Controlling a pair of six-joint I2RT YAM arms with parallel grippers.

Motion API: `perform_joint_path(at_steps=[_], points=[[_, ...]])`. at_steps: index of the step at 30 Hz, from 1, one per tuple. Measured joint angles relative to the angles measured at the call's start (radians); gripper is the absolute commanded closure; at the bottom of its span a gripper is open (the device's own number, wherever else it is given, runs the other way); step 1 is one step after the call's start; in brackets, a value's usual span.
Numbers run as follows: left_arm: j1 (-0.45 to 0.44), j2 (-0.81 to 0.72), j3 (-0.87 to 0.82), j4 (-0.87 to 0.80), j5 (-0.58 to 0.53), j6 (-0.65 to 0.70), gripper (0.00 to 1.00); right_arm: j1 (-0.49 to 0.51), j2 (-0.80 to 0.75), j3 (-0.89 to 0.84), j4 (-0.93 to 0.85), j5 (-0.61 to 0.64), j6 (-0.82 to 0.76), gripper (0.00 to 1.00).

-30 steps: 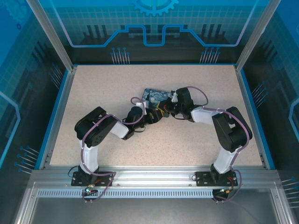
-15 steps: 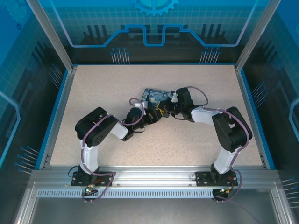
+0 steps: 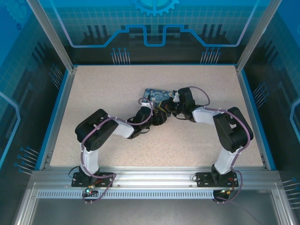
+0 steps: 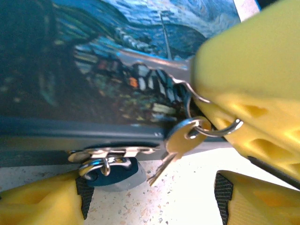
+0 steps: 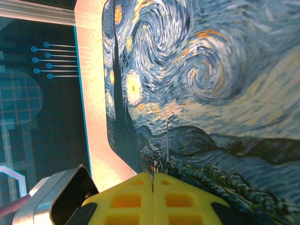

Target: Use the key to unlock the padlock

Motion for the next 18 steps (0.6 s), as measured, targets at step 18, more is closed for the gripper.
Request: perform_joint_path(at_steps=[18], points=[[0.035, 0.039, -0.098, 0.309, 0.182, -0.173, 0.30, 0.000, 0.005, 0.000, 0.003, -0.030, 0.000, 1.00]])
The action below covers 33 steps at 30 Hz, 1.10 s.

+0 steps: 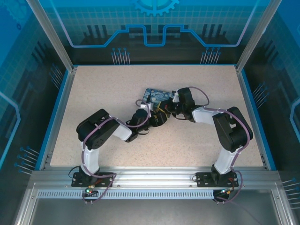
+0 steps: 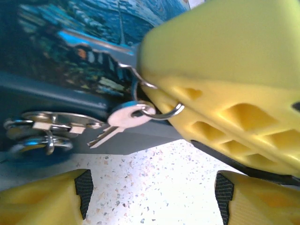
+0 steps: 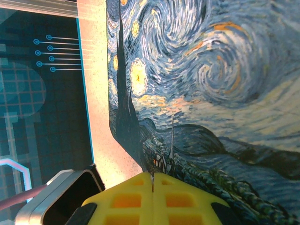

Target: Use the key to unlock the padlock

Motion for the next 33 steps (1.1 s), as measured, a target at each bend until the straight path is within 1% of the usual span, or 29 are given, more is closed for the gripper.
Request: perform_joint_path(at_steps=[8, 11, 17, 22, 28, 33], points=[[0.005, 0.008, -0.004, 0.027, 0.005, -0.040, 0.30, -0.008, 0.000, -0.003, 0.006, -0.006, 0.000, 1.00], [0.008, -0.015, -0.025, 0.019, 0.004, -0.040, 0.30, -0.011, 0.000, -0.005, 0.008, -0.020, 0.000, 1.00], [0.023, -0.193, -0.060, -0.131, 0.004, -0.004, 0.28, -0.020, 0.001, -0.005, 0.003, -0.041, -0.008, 1.00], [0.048, -0.312, -0.058, -0.274, 0.000, 0.073, 0.28, -0.043, 0.000, 0.016, -0.043, -0.057, -0.019, 1.00], [0.059, -0.320, -0.051, -0.430, -0.015, 0.174, 0.27, -0.069, 0.000, 0.076, -0.097, -0.061, -0.035, 1.00], [0.059, -0.286, -0.035, -0.471, -0.015, 0.226, 0.27, -0.089, 0.000, 0.117, -0.109, -0.072, -0.038, 1.00]])
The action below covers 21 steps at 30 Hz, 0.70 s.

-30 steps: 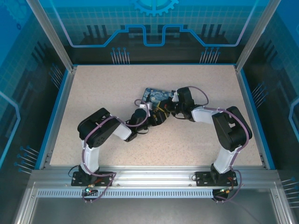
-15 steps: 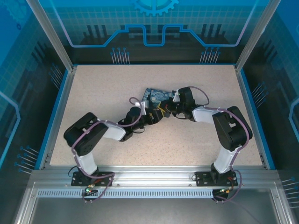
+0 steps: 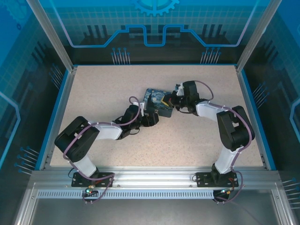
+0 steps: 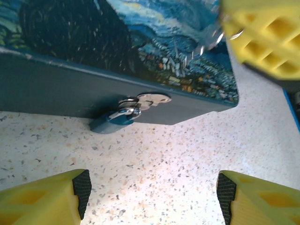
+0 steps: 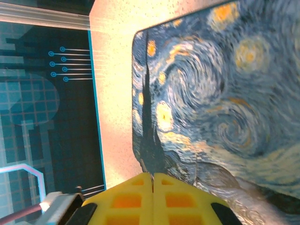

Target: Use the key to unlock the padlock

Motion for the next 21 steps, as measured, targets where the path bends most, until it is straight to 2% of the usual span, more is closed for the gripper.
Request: perform_joint_path(at_steps=[11, 21], points=[[0.000, 0.105, 0.027, 0.026, 0.000, 0.088, 0.27, -0.058, 0.020, 0.071, -0.041, -0.004, -0.034, 1.00], [0.000, 0.160, 0.079, 0.038, -0.026, 0.201, 0.27, -0.066, 0.091, 0.075, -0.075, 0.005, -0.060, 1.00]])
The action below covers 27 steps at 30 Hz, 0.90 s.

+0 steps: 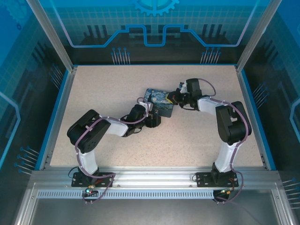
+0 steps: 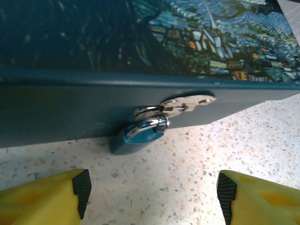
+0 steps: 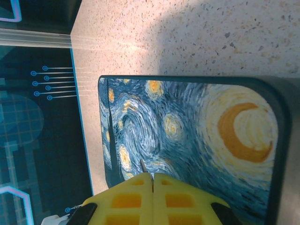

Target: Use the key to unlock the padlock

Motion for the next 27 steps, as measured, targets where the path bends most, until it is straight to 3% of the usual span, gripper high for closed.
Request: perform_joint_path(at_steps=[17, 27], points=[[-0.005, 0.086, 0.104, -0.018, -0.063, 0.107, 0.27, 0.000, 0.002, -0.001, -0.011, 0.018, -0.039, 1.00], [-0.010, 0.126, 0.140, 0.040, 0.047, 0.028, 0.26, -0.002, 0.004, -0.001, -0.011, 0.018, -0.056, 1.00]])
